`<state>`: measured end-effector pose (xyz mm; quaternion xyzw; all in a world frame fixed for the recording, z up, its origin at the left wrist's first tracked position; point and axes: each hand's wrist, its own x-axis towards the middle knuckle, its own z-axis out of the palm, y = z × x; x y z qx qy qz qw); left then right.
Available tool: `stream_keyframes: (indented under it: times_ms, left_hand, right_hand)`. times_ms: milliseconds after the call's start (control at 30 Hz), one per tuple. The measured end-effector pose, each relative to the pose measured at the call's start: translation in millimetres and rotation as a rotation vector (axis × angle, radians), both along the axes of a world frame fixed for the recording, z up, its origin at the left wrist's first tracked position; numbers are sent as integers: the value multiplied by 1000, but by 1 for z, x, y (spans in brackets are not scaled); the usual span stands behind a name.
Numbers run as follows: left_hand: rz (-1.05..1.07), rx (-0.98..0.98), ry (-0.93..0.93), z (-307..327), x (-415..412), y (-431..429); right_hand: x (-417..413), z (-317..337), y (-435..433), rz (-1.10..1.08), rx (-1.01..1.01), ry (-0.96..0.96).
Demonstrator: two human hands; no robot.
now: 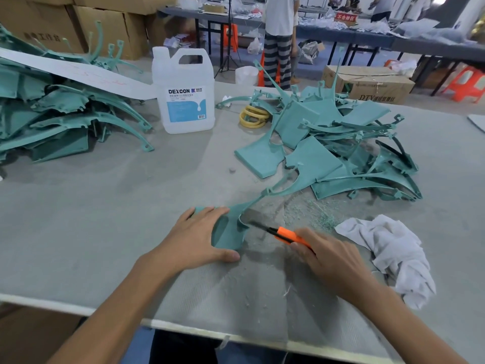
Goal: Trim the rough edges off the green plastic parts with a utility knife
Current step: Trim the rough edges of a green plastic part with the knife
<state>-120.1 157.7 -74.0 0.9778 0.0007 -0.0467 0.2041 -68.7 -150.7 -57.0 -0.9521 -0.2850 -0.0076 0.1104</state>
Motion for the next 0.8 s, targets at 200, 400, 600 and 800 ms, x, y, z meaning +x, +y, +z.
stream_keyframes:
  times_ms: [200,400,600,800]
  left_hand:
    - [146,100,19,3,-15,-13]
    - [403,99,-109,-2,-15,-9]
    - [470,104,-133,-1,-21,13]
    - [377,41,-118,4,-44,32]
  right_hand:
    - [8,4,1,-15,165,25]
    - [7,22,43,84,479,198]
    - [30,36,72,94,447,271]
    - [70,47,90,-73,820,336]
